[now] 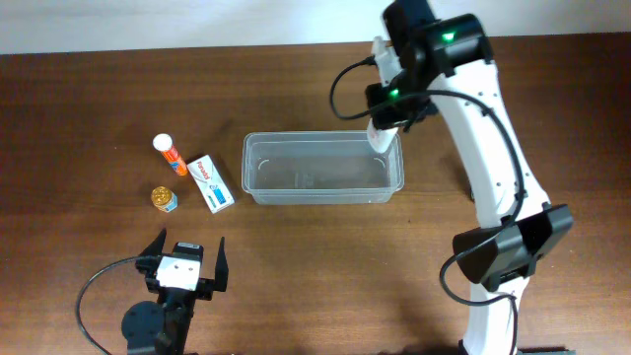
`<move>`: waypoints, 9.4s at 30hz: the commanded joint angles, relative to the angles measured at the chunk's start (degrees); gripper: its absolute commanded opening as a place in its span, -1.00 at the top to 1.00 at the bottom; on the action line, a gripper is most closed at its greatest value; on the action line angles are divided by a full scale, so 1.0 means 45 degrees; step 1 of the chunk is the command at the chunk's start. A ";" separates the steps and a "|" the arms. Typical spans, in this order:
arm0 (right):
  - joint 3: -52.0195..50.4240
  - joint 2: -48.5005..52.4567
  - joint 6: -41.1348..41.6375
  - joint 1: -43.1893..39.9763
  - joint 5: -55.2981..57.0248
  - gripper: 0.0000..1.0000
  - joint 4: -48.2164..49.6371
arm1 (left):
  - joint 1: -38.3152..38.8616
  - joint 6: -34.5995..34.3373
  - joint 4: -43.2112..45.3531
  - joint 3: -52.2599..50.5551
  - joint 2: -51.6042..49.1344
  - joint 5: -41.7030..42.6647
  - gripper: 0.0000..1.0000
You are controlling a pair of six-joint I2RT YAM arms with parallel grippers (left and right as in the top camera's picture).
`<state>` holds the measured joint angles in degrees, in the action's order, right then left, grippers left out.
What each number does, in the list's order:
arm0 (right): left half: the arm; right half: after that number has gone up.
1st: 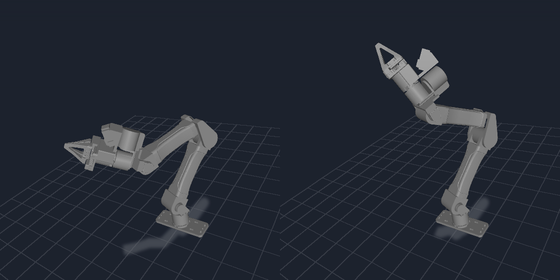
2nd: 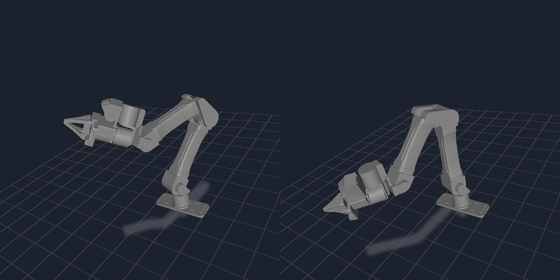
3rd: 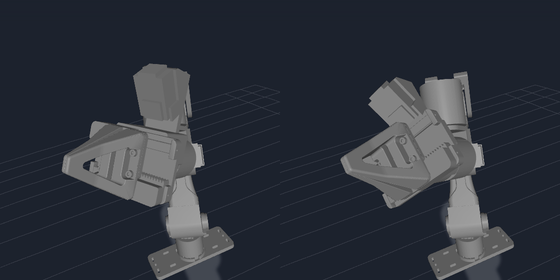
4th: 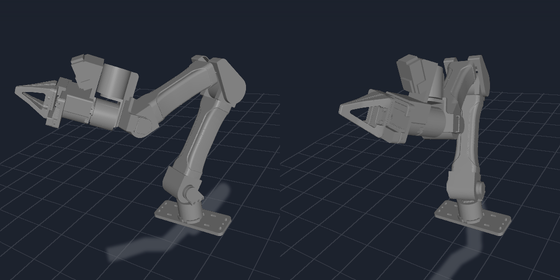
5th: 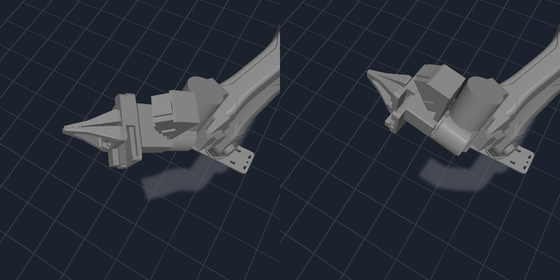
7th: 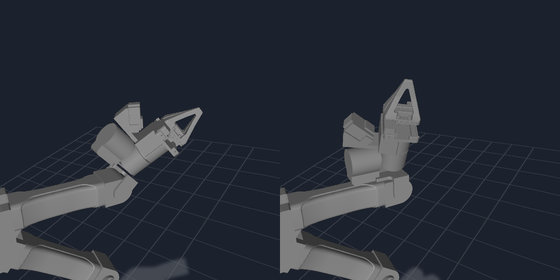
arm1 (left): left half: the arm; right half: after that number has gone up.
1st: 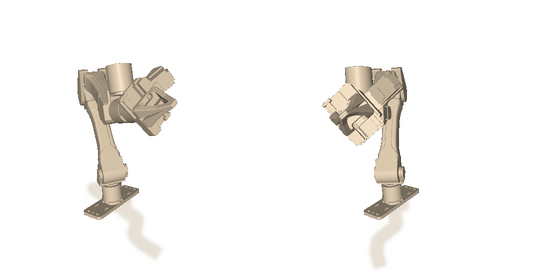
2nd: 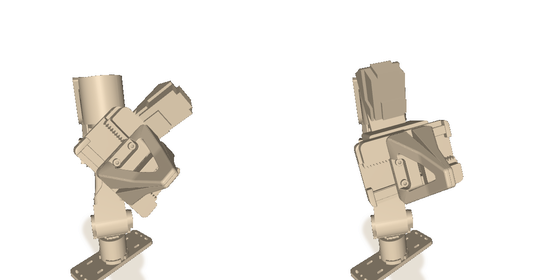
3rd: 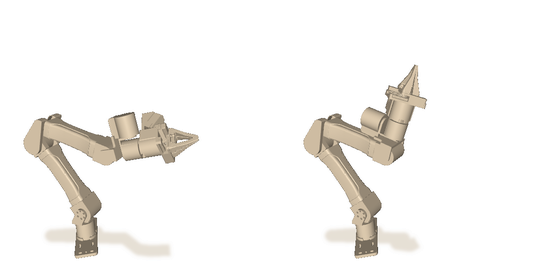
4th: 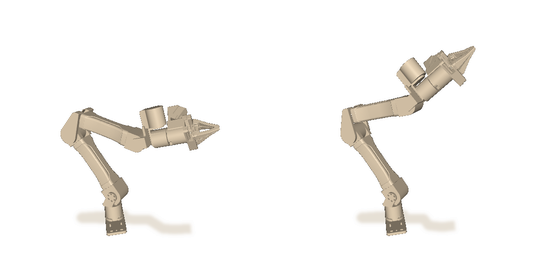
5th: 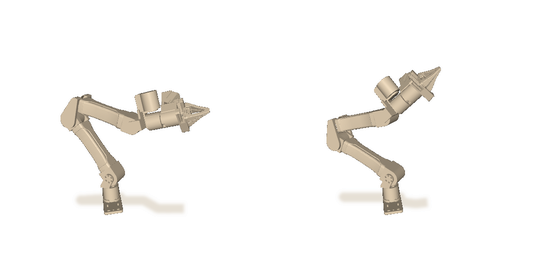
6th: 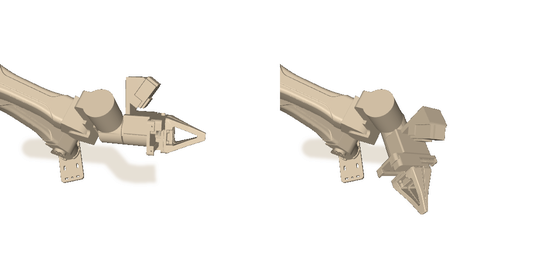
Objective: Pack container
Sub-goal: 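Lift lotion bottle and carry it left into the clear container, then open right gripper to release bottle in container's right end, then move right gripper to small dark bottle and grasp it, then carry dark bottle left over the clear container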
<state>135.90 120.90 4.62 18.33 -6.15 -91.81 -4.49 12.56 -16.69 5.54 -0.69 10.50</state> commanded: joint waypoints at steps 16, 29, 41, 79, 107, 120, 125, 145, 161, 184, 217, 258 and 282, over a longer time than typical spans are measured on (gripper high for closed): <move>-0.3759 -0.0476 0.2769 0.0413 0.1336 0.89 0.2331 | -0.0063 -0.0073 0.0005 -0.0068 0.0087 -0.0049 -0.99; -0.5843 -0.0476 0.3857 0.0427 0.1341 0.89 0.5027 | -0.0063 -0.0073 0.0005 -0.0068 0.0087 -0.0049 -0.99; -0.6834 -0.0427 0.4085 0.0423 0.1676 0.90 0.6183 | -0.0063 -0.0073 0.0005 -0.0068 0.0087 -0.0049 -0.99; -0.6844 -0.0335 0.4036 0.0413 0.1719 0.34 0.6115 | -0.0063 -0.0073 0.0005 -0.0068 0.0087 -0.0049 -0.99; 0.1321 -0.0665 0.1826 -0.3075 0.0981 -0.19 -0.1229 | -0.0063 -0.0073 0.0005 -0.0068 0.0087 -0.0049 -0.99; -0.2482 -0.1064 0.0131 -0.6999 0.0947 -0.23 -0.1229 | -0.0063 -0.0073 0.0010 -0.0068 0.0087 -0.0049 -0.99; -0.4779 -0.1316 -0.0427 -0.8077 0.0593 -0.23 -0.0908 | -0.0063 -0.0073 0.0005 -0.0068 0.0087 -0.0049 -0.99; -0.6829 -0.1326 -0.0787 -0.6659 0.0515 -0.41 0.1797 | -0.0063 -0.0073 0.0005 -0.0068 0.0087 -0.0049 -0.99; -0.9568 -0.1326 -0.0447 -0.6674 0.1491 -0.29 0.4085 | -0.0063 -0.0073 0.0005 -0.0068 0.0087 -0.0049 -0.99; -0.8772 -0.1598 -0.0350 -0.6659 0.1472 0.63 0.3730 | -0.0063 -0.0073 0.0005 -0.0068 0.0087 -0.0049 -0.99; -0.5440 -0.5425 0.2642 0.0039 0.1219 0.61 0.1214 | -0.0063 -0.0073 0.0005 -0.0068 0.0087 -0.0049 -0.99; -1.1482 -0.4493 0.3327 0.1413 0.1622 0.61 0.7601 | -0.0063 -0.0073 0.0005 -0.0068 0.0087 -0.0049 -0.99; -1.1487 -0.4454 -0.1491 0.1423 0.1214 0.61 0.8612 | -0.0063 -0.0073 0.0005 -0.0068 0.0087 -0.0049 -0.99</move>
<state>84.40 100.82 1.41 24.47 -0.03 -53.71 -4.49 12.56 -16.69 5.54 -0.69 10.50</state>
